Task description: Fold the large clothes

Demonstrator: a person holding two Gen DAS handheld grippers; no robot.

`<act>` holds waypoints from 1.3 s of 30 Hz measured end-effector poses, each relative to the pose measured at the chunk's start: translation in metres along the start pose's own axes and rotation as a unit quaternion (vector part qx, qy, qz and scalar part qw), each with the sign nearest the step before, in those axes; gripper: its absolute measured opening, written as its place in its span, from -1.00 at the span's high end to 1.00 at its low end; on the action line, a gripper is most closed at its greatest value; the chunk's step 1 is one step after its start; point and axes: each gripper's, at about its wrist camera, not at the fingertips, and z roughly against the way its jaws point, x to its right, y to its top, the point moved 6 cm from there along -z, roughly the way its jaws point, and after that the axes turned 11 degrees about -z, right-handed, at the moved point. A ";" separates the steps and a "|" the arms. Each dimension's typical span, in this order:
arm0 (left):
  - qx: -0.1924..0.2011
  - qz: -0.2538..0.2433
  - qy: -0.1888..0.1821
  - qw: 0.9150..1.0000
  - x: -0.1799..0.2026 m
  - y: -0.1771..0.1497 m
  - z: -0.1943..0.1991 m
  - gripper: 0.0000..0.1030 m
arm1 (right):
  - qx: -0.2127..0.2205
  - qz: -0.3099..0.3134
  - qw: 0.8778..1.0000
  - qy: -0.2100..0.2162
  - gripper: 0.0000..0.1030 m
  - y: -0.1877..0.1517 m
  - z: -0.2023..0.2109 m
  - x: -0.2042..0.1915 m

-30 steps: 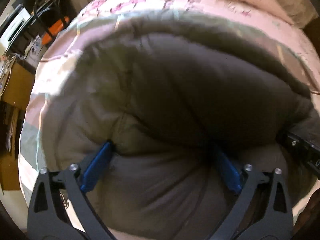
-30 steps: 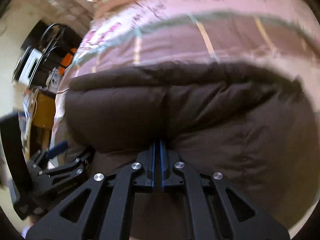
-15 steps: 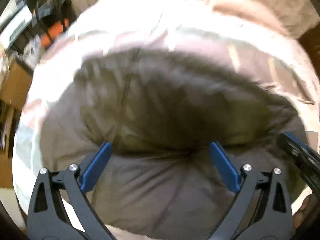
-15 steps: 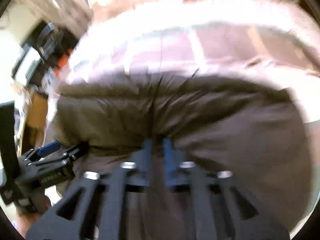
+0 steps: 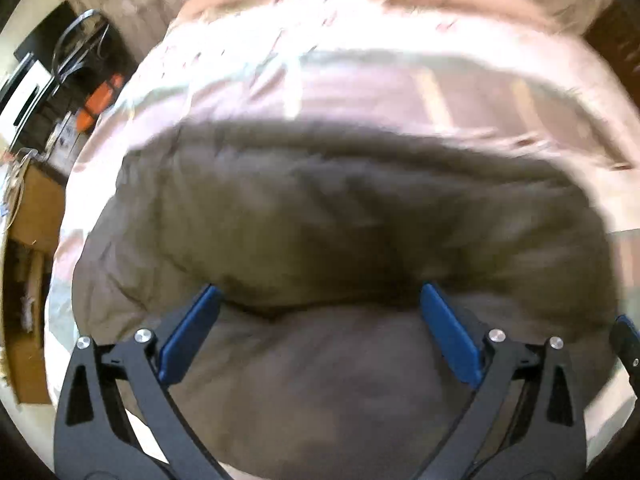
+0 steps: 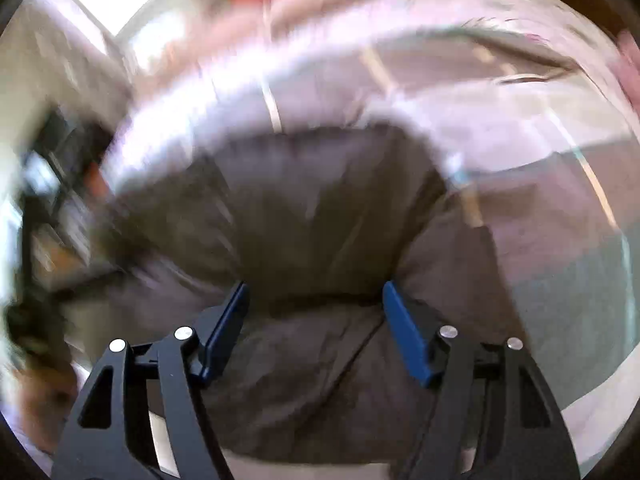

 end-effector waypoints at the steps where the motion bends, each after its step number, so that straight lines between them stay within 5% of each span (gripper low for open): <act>1: 0.015 -0.017 -0.012 1.000 0.020 0.005 0.014 -0.96 | 0.006 -0.016 1.000 -0.005 -0.38 -0.001 0.007 0.012; 5: 0.017 -0.085 -0.064 0.994 0.094 0.023 0.021 -0.96 | -0.030 -0.091 0.995 -0.002 -0.37 -0.013 0.002 0.073; 11: -0.034 -0.184 0.008 0.982 0.167 0.028 -0.033 -0.96 | -0.075 -0.110 0.991 -0.007 -0.38 -0.035 -0.025 0.108; 14: -0.045 -0.184 0.037 0.981 0.168 0.036 -0.052 -0.96 | -0.094 -0.153 0.983 0.026 -0.38 -0.044 -0.039 0.116; 19: -0.055 -0.192 0.055 0.978 0.171 0.052 -0.073 -0.96 | -0.099 -0.142 0.985 0.021 -0.42 -0.048 -0.042 0.114; 24: 0.047 -0.177 0.047 0.982 0.158 0.064 -0.004 -0.96 | -0.021 -0.118 0.992 0.025 -0.41 -0.030 0.017 0.107; 27: 0.042 -0.142 0.027 0.989 0.136 0.052 0.008 -0.96 | 0.007 -0.105 0.993 0.060 -0.41 -0.014 0.034 0.087; 30: 0.019 -0.136 0.028 0.990 0.123 0.036 -0.004 -0.96 | -0.012 -0.071 0.994 0.085 -0.41 -0.010 0.022 0.056; 39: -0.023 -0.122 0.011 0.992 0.101 0.006 -0.047 -0.96 | -0.081 -0.005 0.996 -0.026 -0.42 -0.038 -0.054 0.039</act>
